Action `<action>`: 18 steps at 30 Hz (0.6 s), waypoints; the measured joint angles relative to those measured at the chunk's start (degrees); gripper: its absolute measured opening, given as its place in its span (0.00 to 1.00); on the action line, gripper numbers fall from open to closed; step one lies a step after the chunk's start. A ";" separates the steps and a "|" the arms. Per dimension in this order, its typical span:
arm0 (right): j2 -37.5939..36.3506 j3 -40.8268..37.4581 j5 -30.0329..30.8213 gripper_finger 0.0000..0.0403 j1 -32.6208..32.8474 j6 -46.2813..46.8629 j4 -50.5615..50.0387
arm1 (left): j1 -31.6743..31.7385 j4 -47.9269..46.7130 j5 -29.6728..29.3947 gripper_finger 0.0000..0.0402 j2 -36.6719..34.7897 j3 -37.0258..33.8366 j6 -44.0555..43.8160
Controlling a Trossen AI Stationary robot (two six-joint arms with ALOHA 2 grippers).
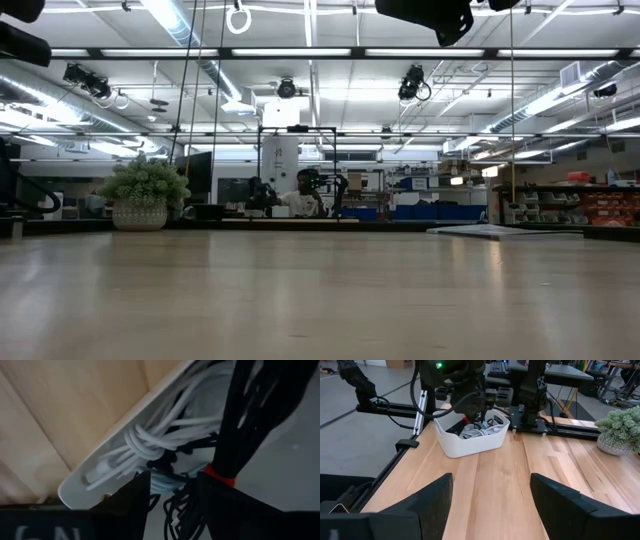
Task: Pick and place USB-C Cables
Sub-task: Put the black usb cable into the white bin, then return to Home Position
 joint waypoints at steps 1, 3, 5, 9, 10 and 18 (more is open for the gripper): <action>0.01 -0.03 0.00 0.68 -0.03 0.00 0.07 | -0.19 0.07 0.26 0.41 0.00 0.00 0.01; 0.01 -0.03 0.00 0.68 -0.03 0.00 0.09 | -0.55 0.75 0.99 0.40 0.00 0.00 -0.01; 0.01 -0.03 0.00 0.68 -0.03 0.00 0.25 | -0.99 1.56 1.55 0.39 0.00 0.00 -0.03; 0.01 -0.04 0.00 0.68 -0.03 0.00 0.49 | -1.36 4.53 2.23 0.38 0.00 0.00 -2.12; 0.01 -0.05 0.00 0.68 -0.03 0.00 0.49 | -1.40 5.35 3.35 0.38 0.00 0.00 -3.18; 0.01 -0.07 -0.02 0.68 -0.25 -0.35 0.53 | 0.26 1.34 17.91 0.35 -0.20 0.65 -6.33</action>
